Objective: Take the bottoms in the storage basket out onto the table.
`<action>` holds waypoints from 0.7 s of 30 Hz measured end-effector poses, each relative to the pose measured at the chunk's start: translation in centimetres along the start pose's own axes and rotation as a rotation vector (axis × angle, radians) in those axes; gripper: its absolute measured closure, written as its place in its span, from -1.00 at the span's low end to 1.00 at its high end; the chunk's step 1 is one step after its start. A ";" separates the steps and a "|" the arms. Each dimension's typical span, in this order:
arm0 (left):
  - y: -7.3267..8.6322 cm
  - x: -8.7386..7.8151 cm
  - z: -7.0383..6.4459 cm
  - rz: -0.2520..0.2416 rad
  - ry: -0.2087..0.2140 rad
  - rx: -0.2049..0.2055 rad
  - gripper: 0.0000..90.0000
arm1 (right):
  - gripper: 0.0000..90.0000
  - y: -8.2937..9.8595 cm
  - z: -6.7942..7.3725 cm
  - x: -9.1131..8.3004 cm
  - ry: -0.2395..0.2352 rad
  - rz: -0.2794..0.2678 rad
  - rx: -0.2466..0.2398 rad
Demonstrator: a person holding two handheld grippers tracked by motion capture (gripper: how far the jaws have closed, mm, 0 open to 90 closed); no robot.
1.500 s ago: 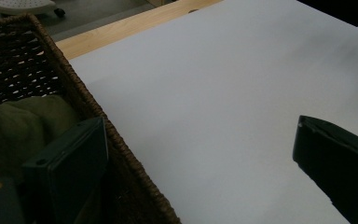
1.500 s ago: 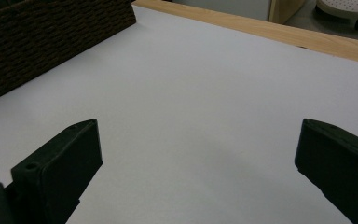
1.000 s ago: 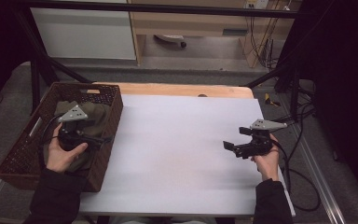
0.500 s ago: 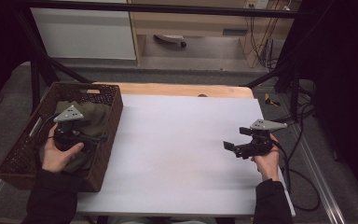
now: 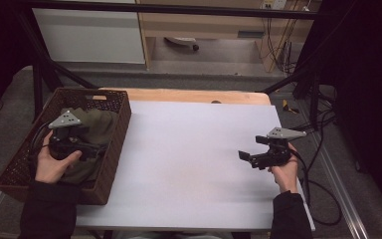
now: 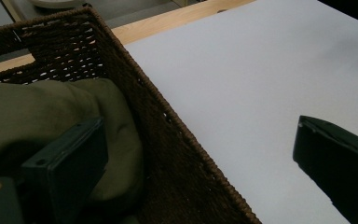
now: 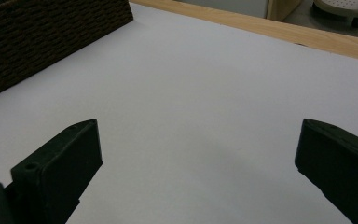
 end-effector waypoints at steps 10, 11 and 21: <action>0.4 -0.8 0.8 0.027 -0.024 -0.005 -0.93 | -0.97 0.0 0.0 -0.1 0.000 -0.002 0.002; 0.4 -0.9 0.9 0.030 -0.026 -0.003 -0.93 | -0.97 0.0 0.0 -0.1 0.000 -0.004 0.000; 0.2 -2.0 1.9 0.043 -0.055 0.009 -0.93 | -0.97 -0.1 0.0 -0.2 0.000 -0.007 0.000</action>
Point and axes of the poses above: each handheld gripper's, and its own axes: x roughly forward along the jaws, y roughly out of its underside, z roughly to its left, the point moved 9 cm from there along x, roughly forward along the jaws, and after that the axes turned 15 degrees about -y, right-handed, at the moved point
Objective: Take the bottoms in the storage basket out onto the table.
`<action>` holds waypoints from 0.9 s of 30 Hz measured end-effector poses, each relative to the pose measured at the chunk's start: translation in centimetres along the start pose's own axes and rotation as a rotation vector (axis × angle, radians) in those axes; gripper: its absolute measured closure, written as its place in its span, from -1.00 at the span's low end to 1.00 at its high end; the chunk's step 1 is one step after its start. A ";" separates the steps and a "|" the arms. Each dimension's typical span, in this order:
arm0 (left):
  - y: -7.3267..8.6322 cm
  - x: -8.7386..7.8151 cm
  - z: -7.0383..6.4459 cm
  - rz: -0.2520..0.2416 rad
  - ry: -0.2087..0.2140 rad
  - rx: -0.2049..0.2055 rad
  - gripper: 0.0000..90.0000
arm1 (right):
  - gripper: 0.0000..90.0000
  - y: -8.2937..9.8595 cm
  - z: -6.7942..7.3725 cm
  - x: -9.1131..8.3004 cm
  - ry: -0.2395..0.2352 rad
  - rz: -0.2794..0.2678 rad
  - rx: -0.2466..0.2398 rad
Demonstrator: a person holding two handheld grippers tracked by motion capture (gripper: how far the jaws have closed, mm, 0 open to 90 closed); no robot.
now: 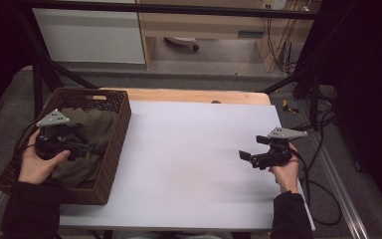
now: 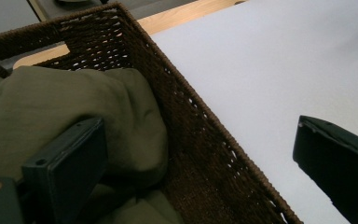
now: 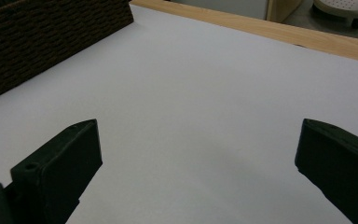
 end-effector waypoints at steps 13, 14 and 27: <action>-0.1 -1.0 1.7 0.017 -0.039 -0.009 -0.94 | -0.97 0.0 0.0 0.0 -0.002 0.004 0.000; 0.0 -1.0 1.8 0.020 -0.042 -0.005 -0.94 | -0.97 0.0 0.0 0.0 -0.002 0.003 0.000; -0.1 -1.2 3.9 0.044 -0.099 -0.020 -0.94 | -0.97 -0.1 0.1 -0.1 -0.003 -0.002 0.000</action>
Point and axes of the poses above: each handheld gripper's, and its own axes: x roughly forward along the jaws, y roughly out of its underside, z roughly to its left, the point moved 9 cm from there along x, roughly forward along the jaws, and after that the axes turned 15 degrees about -y, right-handed, at the moved point
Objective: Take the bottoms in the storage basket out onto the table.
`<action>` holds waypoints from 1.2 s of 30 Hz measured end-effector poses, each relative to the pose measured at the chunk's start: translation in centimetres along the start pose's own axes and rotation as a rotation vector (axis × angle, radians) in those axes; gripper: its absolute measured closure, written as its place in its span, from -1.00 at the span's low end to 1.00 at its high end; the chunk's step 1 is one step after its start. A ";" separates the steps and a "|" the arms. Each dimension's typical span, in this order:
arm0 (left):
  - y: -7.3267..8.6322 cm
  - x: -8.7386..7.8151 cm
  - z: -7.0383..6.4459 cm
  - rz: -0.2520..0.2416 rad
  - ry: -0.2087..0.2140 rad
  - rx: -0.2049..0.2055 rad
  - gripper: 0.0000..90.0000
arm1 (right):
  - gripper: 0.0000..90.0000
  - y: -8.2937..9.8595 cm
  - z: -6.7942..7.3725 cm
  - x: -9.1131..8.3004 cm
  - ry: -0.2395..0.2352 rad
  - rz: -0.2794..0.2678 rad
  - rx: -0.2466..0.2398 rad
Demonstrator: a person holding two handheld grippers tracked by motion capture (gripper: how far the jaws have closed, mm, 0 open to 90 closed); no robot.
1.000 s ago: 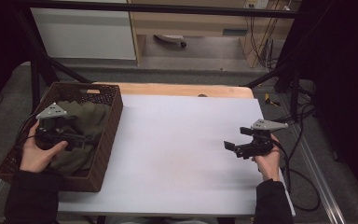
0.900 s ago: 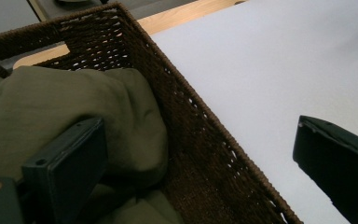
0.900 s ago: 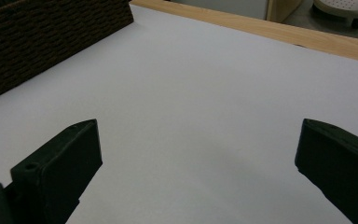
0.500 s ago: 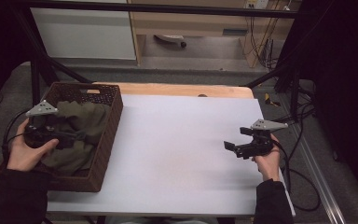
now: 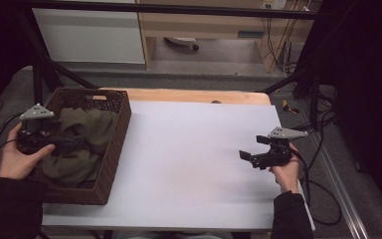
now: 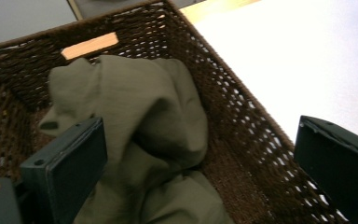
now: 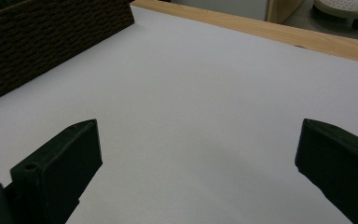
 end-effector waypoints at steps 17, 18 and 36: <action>0.1 2.0 2.3 0.039 -0.048 -0.048 -0.94 | -0.98 0.0 0.0 0.0 -0.001 0.001 -0.001; 0.2 2.1 2.4 0.043 -0.050 -0.050 -0.94 | -0.98 0.0 0.0 0.0 -0.001 0.000 -0.001; 0.7 4.9 2.9 0.112 -0.092 -0.054 -0.95 | -0.98 0.0 0.1 0.0 -0.001 0.001 -0.001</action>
Point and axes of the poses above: each handheld gripper's, and its own axes: x roughly forward along the jaws, y roughly out of its underside, z roughly to its left, the point moved 9 cm from there along x, roughly forward along the jaws, and after that the axes turned 15 degrees about -y, right-handed, at the moved point
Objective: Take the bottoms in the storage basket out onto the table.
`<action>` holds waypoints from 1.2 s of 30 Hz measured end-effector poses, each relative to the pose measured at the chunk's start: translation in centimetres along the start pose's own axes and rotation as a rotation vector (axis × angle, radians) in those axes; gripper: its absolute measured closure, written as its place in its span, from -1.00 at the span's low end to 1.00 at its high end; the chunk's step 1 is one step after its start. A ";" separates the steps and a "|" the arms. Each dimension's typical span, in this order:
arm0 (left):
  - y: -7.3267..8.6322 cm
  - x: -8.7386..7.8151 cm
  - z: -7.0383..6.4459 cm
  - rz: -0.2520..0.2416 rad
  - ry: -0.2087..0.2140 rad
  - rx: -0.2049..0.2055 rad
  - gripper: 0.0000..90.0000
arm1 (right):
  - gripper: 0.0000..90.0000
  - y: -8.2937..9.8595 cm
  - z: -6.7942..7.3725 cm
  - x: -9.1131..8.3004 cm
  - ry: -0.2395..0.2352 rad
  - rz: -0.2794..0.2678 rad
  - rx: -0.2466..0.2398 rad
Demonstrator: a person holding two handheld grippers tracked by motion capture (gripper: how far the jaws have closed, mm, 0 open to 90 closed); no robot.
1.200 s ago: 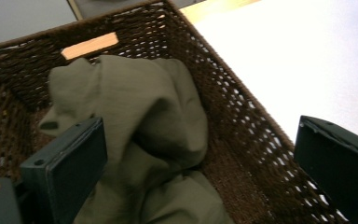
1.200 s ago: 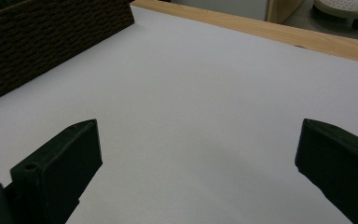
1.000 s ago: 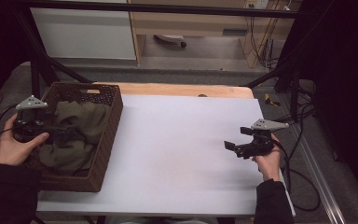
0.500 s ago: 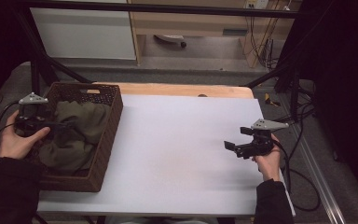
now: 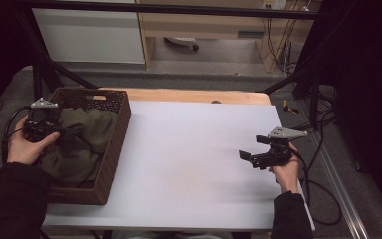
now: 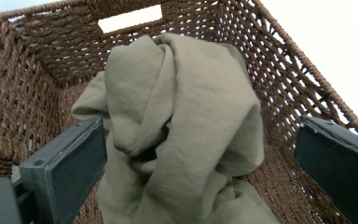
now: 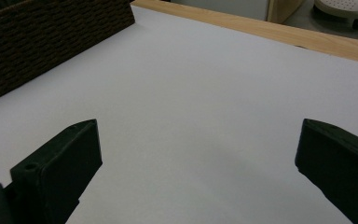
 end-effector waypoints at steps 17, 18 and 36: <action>0.8 2.6 -0.3 0.051 -0.042 -0.002 -0.94 | -0.98 0.0 0.0 0.0 -0.002 -0.003 0.000; 0.9 2.8 -0.2 0.053 -0.046 -0.004 -0.94 | -0.98 0.0 0.0 0.0 -0.001 -0.003 0.000; 1.2 3.3 -0.3 0.047 -0.035 -0.014 -0.47 | -0.97 0.0 0.1 0.1 -0.001 0.002 0.003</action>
Point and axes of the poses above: each handheld gripper's, and its own axes: x roughly forward along the jaws, y roughly out of its underside, z roughly to its left, the point moved 9 cm from there along x, roughly forward along the jaws, and after that the axes turned 15 degrees about -y, right-handed, at the moved point
